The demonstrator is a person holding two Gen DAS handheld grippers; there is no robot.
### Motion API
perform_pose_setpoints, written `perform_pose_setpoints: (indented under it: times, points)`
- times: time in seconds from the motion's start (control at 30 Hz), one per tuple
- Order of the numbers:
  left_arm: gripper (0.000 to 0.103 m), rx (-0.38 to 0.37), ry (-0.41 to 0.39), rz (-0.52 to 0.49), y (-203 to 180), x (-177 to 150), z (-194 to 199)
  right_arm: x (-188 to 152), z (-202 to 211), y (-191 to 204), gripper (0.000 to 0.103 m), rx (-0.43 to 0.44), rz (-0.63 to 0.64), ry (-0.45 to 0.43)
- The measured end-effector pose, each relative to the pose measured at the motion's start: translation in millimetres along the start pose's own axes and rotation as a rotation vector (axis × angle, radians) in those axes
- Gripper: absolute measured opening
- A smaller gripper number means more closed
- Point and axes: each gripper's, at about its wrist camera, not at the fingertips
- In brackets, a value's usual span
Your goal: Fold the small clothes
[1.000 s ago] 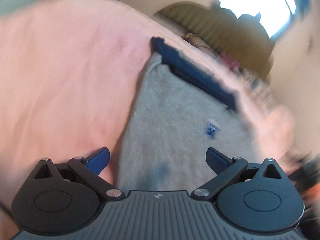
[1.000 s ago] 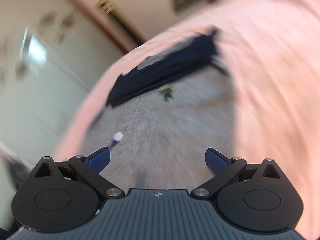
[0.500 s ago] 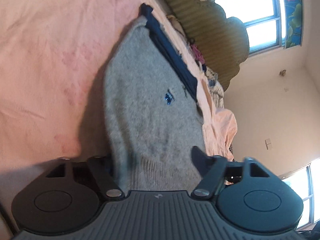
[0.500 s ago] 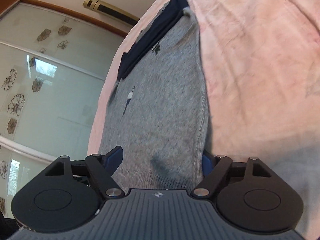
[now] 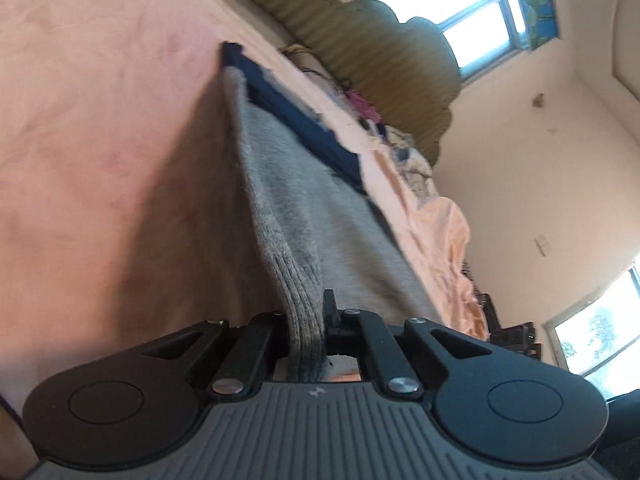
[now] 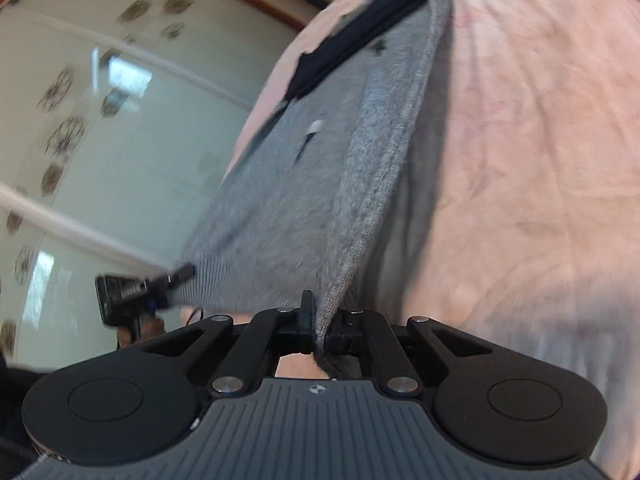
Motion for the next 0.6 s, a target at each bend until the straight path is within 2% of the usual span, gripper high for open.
perform_pose_setpoints:
  times: [0.1,0.17,0.23,0.33,0.43,0.5,0.6]
  points:
    - [0.003,0.06,0.018,0.053,20,-16,15,-11,30,-9,0.01,-0.02,-0.033,-0.022]
    - [0.003,0.017,0.042,0.087,27,-24,20,-18,43,-16,0.01,-0.027,-0.066,-0.031]
    - [0.003,-0.044,0.062,0.124,32,-22,18,-22,44,-19,0.011,0.01,-0.097,-0.03]
    - [0.004,-0.101,0.017,0.099,18,-3,9,-13,37,-23,0.011,0.073,-0.157,-0.088]
    - [0.004,-0.182,-0.059,0.047,-4,34,-10,20,31,-5,0.011,0.169,-0.137,-0.183]
    - [0.004,-0.216,-0.104,0.049,-13,61,-32,53,28,2,0.011,0.226,-0.118,-0.258]
    - [0.004,-0.228,-0.168,0.07,-15,105,-71,108,14,3,0.011,0.295,-0.119,-0.376]
Point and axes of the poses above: each gripper's, at about its wrist camera, not at the fingertips, and z roughly against the way its jaws point, y to its left, x to its top, and after that the axes turned 8 degrees about -y, right-handed
